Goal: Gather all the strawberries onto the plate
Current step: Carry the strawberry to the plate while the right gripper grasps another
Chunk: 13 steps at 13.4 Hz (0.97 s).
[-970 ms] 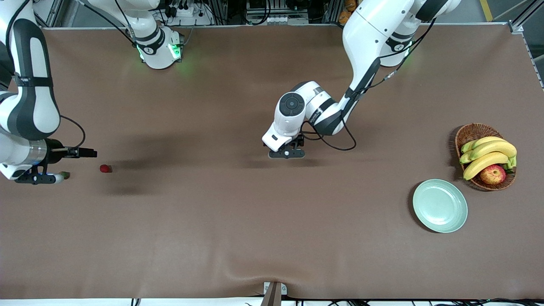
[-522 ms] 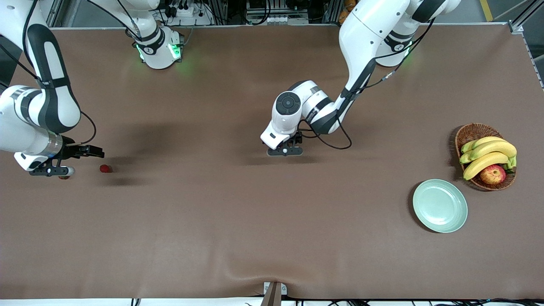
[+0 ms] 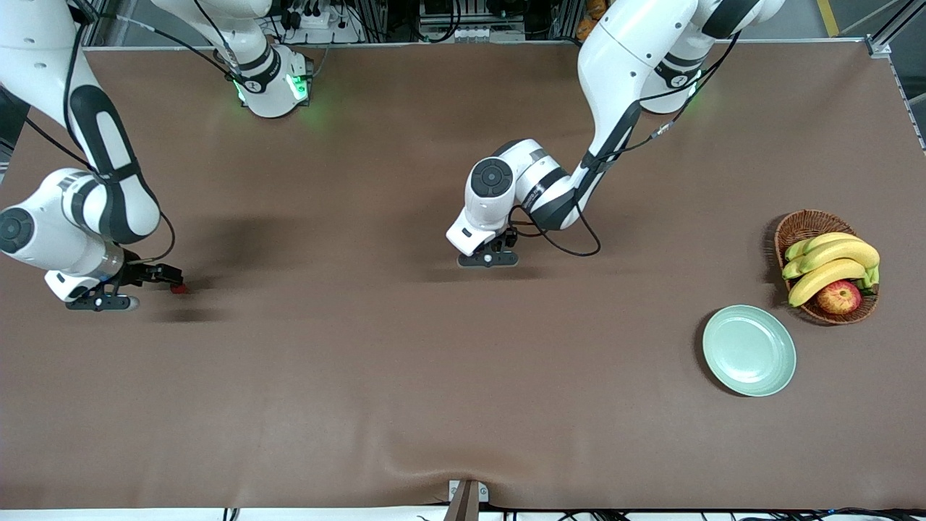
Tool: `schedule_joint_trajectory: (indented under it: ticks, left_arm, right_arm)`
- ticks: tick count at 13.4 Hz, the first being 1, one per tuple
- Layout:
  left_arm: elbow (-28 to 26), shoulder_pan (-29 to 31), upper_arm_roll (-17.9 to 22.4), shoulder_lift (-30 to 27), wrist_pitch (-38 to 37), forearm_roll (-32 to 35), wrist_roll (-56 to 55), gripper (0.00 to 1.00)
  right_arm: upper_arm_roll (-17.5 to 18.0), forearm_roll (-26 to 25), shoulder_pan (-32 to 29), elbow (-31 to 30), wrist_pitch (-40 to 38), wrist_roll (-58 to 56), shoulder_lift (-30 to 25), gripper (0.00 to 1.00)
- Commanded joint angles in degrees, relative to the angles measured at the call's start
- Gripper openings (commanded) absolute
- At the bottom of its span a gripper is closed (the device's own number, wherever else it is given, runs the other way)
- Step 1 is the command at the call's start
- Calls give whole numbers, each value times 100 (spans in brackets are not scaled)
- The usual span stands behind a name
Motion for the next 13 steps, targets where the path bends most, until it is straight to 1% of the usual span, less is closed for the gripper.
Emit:
schedule_joint_trajectory:
  ticks: [1, 2, 3, 4, 5, 7, 8, 9, 10, 12, 13]
  left_arm:
    - [-3, -17, 27, -20, 18, 171, -90, 70]
    - [-3, -17, 27, -20, 9, 171, -90, 67]
    - [-3, -17, 27, -20, 9, 171, -90, 61]
    - [-11, -17, 27, -20, -8, 171, -98, 49]
    - [-12, -17, 27, -20, -26, 179, -98, 42]
    - [-12, -17, 18, -29, -43, 171, -133, 16]
    - [-20, -17, 18, -29, -52, 171, -160, 10]
    - [-20, -8, 18, -29, -61, 171, -169, 3]
    - [-20, 1, 18, -46, -70, 171, -169, 2]
    - [-12, 105, 27, -134, -131, 171, -178, 0]
    - [6, 289, 27, -256, -227, 171, -178, 0]
  right_arm:
    - [124, 156, -130, 78, 29, -89, 88, 100]
    - [133, 174, -121, 78, 55, -89, 150, 94]
    - [133, 183, -113, 78, 99, -89, 202, 86]
    - [133, 209, -104, 78, 134, -89, 220, 74]
    - [142, 209, -104, 78, 152, -89, 238, 67]
    - [177, 218, -113, 78, 161, -89, 317, 64]
    - [177, 235, -113, 78, 170, -89, 317, 55]
    - [177, 244, -104, 87, 161, -89, 317, 40]
    - [177, 244, -86, 104, 161, -89, 317, 25]
    - [177, 244, -51, 113, 135, -89, 317, 1]
    - [177, 244, -25, 192, 74, -72, 308, 0]
